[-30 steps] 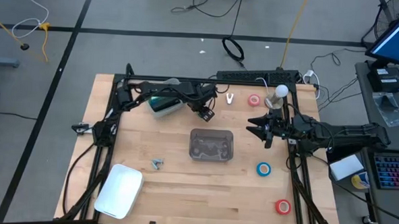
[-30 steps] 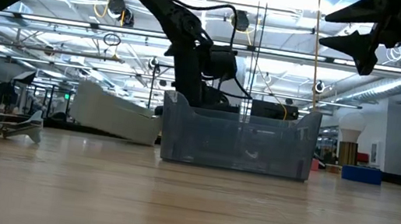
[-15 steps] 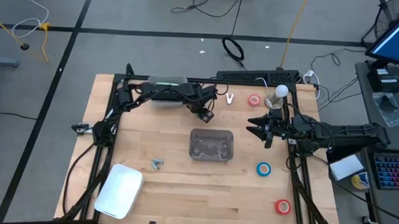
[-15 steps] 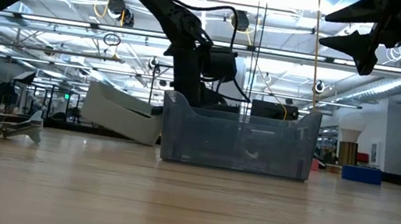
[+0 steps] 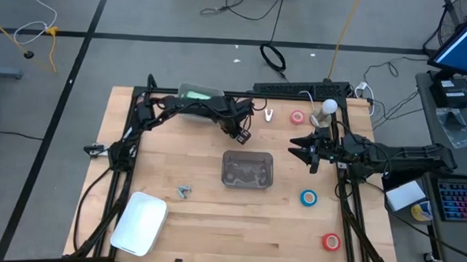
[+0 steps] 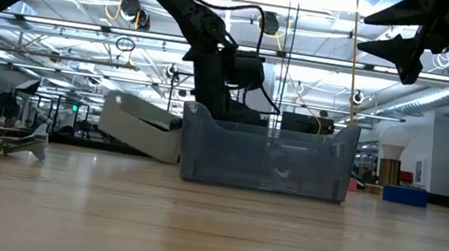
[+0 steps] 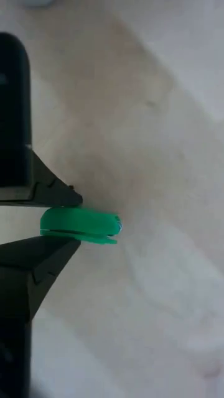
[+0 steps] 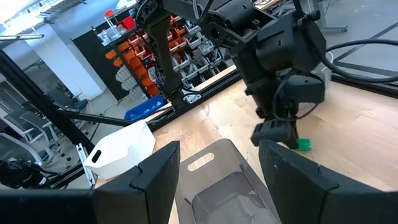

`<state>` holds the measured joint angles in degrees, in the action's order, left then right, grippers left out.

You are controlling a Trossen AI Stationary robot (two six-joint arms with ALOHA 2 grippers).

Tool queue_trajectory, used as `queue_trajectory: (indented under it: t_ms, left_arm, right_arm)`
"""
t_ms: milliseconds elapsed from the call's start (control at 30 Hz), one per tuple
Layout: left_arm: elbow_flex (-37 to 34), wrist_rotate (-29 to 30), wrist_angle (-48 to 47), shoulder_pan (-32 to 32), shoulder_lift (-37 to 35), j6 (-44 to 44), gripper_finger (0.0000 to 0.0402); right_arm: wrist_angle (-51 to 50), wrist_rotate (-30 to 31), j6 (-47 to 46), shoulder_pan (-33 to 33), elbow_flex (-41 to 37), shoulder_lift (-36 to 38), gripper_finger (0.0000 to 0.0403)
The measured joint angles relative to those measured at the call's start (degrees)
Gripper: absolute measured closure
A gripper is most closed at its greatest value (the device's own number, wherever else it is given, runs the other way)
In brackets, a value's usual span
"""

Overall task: Pick and place Stapler, Stapler remover, tape
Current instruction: Put the green stapler into the gray bin

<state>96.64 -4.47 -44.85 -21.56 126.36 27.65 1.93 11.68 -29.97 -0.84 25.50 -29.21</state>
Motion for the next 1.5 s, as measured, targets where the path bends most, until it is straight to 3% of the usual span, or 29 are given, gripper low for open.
queue_trajectory:
  t_ms: [233,467,600,933,1200,1500]
  left_arm:
    - [1.79,2.29,0.05,-1.06,-6.35,2.29,0.0350]
    - [3.45,11.87,-1.10,-3.04,-12.36,-1.05,0.0350]
    - [3.43,17.22,-6.66,-6.76,-13.07,-4.67,0.0350]
    - [2.15,20.66,-18.89,-17.79,-13.11,-11.32,0.0350]
    - [-1.35,17.09,-18.38,-21.11,-13.11,-13.60,0.0350]
    - [-1.60,6.56,-7.99,-16.07,-13.11,-21.96,0.0350]
  right_arm:
    - [-0.04,0.00,-0.42,-0.02,0.00,0.00,0.0190]
    - [-0.04,0.00,-0.42,-0.02,0.00,0.00,0.0191]
    - [-0.04,0.00,-0.44,-0.02,0.00,0.00,0.0191]
    - [-0.04,0.00,-0.81,-0.02,0.00,0.00,0.0191]
    - [-0.07,0.00,-0.68,-0.02,0.00,0.00,0.0190]
    - [-0.05,0.11,-0.81,-0.02,0.00,0.00,0.0190]
